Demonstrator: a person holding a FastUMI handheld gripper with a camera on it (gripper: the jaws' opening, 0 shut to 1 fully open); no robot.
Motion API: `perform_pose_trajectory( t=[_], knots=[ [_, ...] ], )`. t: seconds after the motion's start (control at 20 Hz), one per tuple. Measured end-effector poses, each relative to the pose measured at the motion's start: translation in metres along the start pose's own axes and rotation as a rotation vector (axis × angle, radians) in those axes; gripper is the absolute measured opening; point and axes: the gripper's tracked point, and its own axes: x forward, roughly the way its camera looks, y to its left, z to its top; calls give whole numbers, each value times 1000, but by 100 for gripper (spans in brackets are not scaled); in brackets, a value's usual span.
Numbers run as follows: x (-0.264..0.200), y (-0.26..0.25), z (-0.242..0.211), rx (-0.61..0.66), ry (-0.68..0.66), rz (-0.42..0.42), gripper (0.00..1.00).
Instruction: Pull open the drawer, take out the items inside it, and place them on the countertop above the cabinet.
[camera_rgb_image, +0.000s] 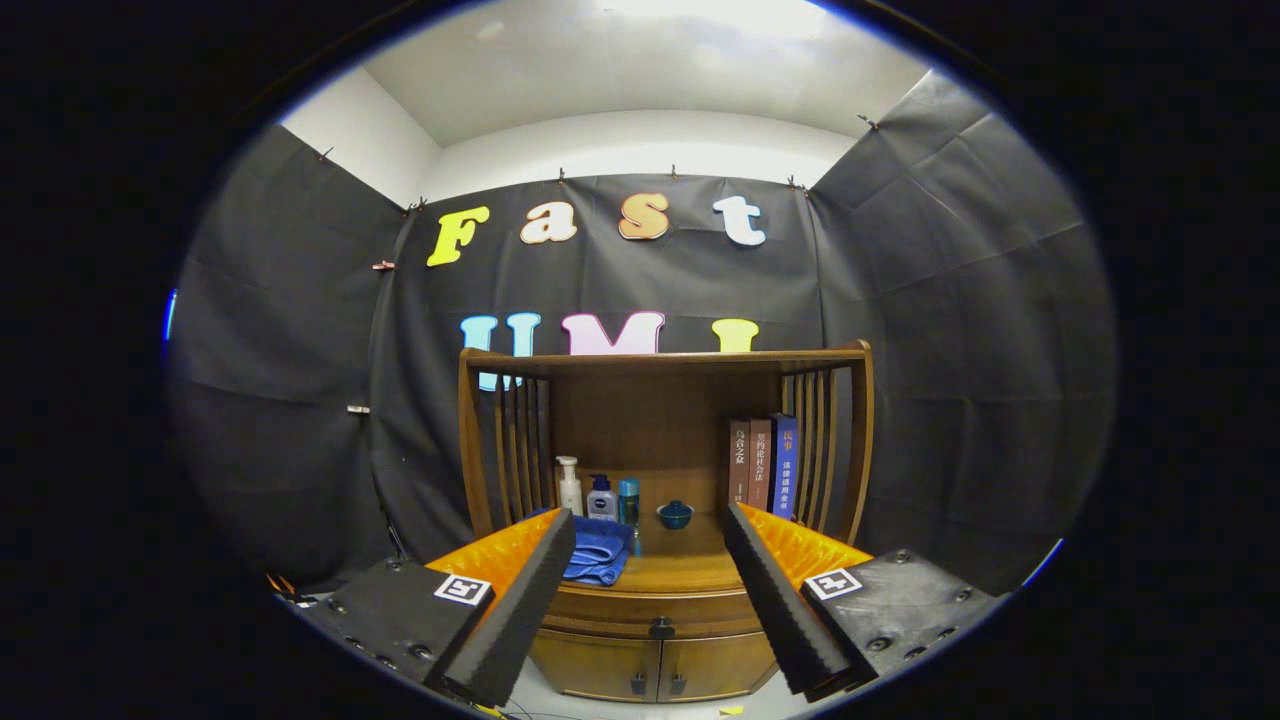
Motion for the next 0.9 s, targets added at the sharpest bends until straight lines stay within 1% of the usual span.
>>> perform_pose_trajectory(
  t=[0.15, 0.35, 0.65, 0.9],
  knots=[
    [3, -1, -5, -10, 8, 0, 98],
    [9, -2, -16, 8, 22, 3, 98],
    [31, -8, -57, 41, 78, 2, 98],
    [57, -11, -102, 76, 127, 11, 98]
  ],
)
